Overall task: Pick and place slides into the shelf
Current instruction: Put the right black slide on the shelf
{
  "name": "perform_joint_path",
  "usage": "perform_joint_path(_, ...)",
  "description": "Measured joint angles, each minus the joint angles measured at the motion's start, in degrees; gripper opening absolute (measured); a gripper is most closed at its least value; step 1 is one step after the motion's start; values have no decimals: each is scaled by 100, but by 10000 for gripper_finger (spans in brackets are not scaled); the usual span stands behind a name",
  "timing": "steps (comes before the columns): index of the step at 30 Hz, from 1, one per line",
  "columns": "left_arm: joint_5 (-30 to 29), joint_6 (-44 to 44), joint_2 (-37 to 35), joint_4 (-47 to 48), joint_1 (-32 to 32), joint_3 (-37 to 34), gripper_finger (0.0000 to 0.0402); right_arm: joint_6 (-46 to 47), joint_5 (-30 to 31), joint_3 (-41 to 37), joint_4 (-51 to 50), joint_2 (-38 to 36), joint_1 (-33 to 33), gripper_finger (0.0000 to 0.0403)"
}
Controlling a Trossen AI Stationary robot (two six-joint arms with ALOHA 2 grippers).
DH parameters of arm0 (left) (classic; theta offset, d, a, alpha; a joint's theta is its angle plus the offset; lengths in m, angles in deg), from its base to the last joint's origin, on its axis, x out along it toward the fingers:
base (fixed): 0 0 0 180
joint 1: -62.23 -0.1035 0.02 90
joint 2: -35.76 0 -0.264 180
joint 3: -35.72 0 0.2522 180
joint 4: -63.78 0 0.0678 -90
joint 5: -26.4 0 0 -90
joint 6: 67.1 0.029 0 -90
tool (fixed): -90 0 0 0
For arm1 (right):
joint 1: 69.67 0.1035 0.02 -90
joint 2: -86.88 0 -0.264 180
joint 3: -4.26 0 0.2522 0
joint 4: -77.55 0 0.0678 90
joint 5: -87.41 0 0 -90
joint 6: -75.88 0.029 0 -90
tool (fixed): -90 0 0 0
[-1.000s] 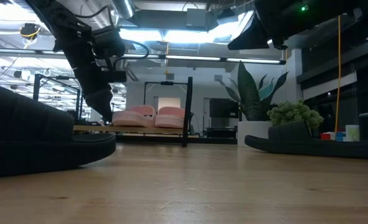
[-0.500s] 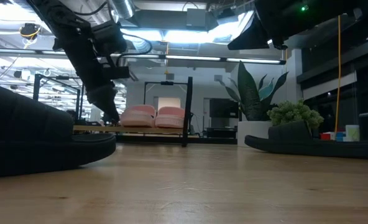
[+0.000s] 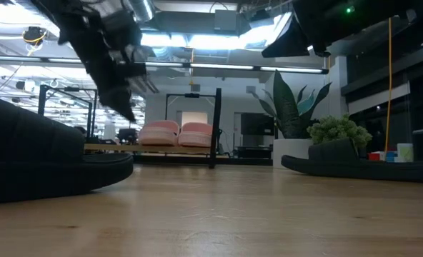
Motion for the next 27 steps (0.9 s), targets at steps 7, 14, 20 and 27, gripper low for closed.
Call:
perform_joint_path(7,29,-63,-1239,58,76,27,0,-556,0,2,-17,0,0,7)
perform_joint_path(14,55,-365,-2303,54,761,29,0,-940,-5,2,-15,0,-1,4)
perform_joint_path(20,-148,-616,-2730,-433,1561,-367,0,-1256,-534,254,-77,0,-2,3)
perform_joint_path(27,-251,-641,-2987,-1733,2392,-1141,0,-662,-599,1494,-2951,-2,-20,2)
